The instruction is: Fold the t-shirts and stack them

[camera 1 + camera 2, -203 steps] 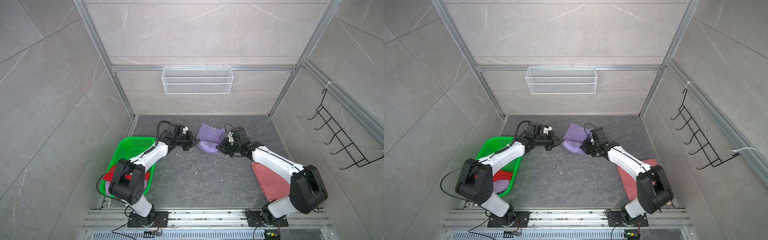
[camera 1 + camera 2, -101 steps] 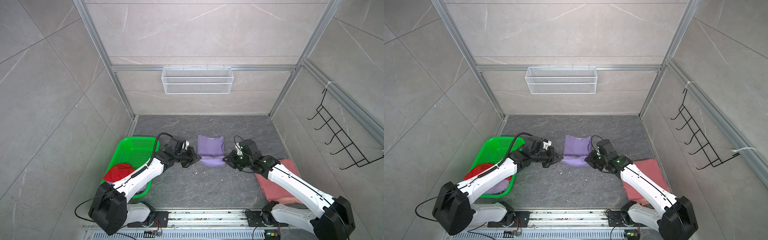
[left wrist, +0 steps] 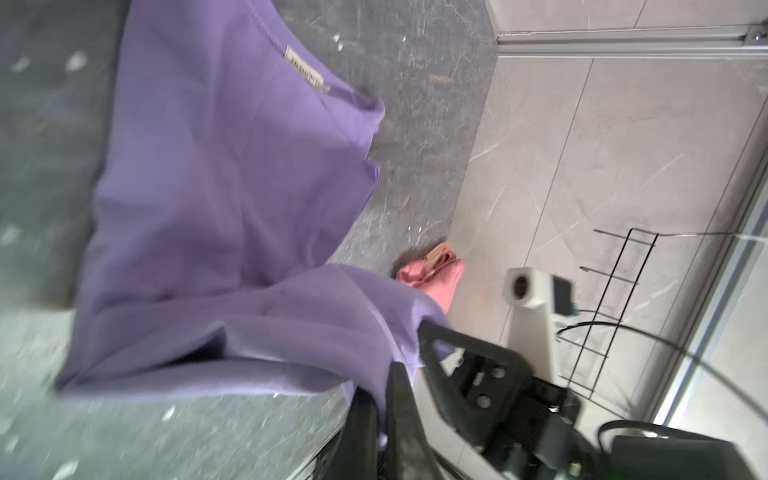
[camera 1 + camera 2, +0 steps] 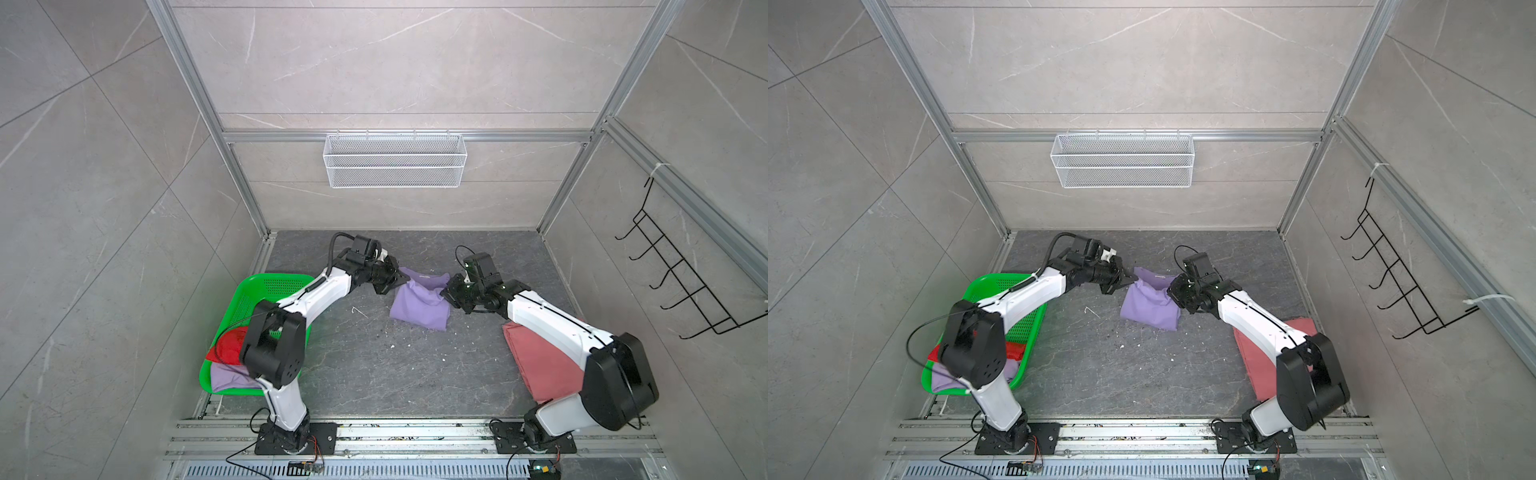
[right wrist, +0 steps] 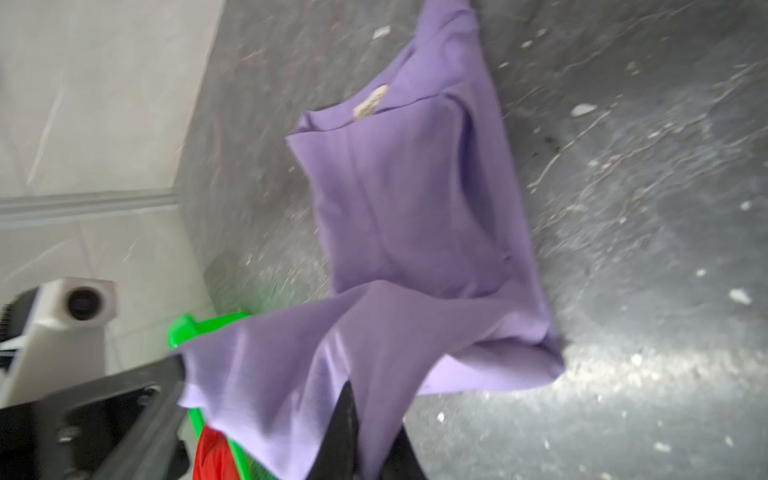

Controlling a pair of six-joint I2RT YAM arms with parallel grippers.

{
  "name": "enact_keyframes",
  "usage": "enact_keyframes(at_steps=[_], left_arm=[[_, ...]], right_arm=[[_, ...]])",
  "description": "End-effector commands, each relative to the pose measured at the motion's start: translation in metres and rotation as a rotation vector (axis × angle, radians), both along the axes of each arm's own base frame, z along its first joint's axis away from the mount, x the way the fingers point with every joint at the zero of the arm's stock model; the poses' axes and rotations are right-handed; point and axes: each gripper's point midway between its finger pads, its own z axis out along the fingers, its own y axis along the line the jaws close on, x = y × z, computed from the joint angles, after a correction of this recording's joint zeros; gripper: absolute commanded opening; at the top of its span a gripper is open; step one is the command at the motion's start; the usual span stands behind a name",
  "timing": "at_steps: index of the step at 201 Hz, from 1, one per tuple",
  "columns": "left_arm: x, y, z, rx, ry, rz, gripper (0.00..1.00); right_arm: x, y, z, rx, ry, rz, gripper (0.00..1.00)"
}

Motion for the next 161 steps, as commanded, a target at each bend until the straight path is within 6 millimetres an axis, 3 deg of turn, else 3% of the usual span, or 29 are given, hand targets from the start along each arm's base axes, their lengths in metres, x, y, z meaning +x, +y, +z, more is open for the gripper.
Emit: enact_keyframes(at_steps=[1, 27, 45, 48, 52, 66, 103, 122, 145, 161], left_arm=[[0.040, -0.005, -0.012, -0.049, -0.011, -0.029, 0.00], [0.089, -0.001, -0.050, -0.035, 0.021, 0.046, 0.03], [0.120, -0.012, -0.051, -0.138, -0.007, 0.074, 0.11], [0.124, -0.013, -0.065, -0.144, 0.021, 0.079, 0.12], [0.129, -0.015, -0.068, -0.156, 0.025, 0.080, 0.13], [0.144, -0.022, -0.065, -0.180, 0.000, 0.063, 0.17], [0.162, -0.034, -0.040, -0.236, -0.085, 0.020, 0.24], [0.165, -0.034, -0.028, -0.250, -0.127, 0.010, 0.32], [0.166, -0.025, -0.021, -0.237, -0.152, 0.018, 0.38], [0.165, -0.015, -0.020, -0.220, -0.157, 0.032, 0.40]], right_arm=[[0.045, -0.007, -0.006, 0.043, -0.029, -0.074, 0.13], [0.090, -0.013, -0.034, 0.049, 0.002, -0.107, 0.15], [0.115, -0.021, -0.045, 0.046, 0.001, -0.150, 0.13], [0.118, -0.022, -0.046, 0.047, -0.001, -0.154, 0.13], [0.122, -0.024, -0.047, 0.049, -0.003, -0.161, 0.13], [0.131, -0.033, -0.050, 0.039, 0.002, -0.196, 0.12], [0.137, -0.045, -0.057, 0.071, 0.011, -0.241, 0.10], [0.138, -0.053, -0.047, 0.070, -0.014, -0.261, 0.09], [0.137, -0.068, -0.034, 0.066, -0.054, -0.298, 0.09], [0.135, -0.083, -0.041, 0.076, -0.047, -0.356, 0.08]])
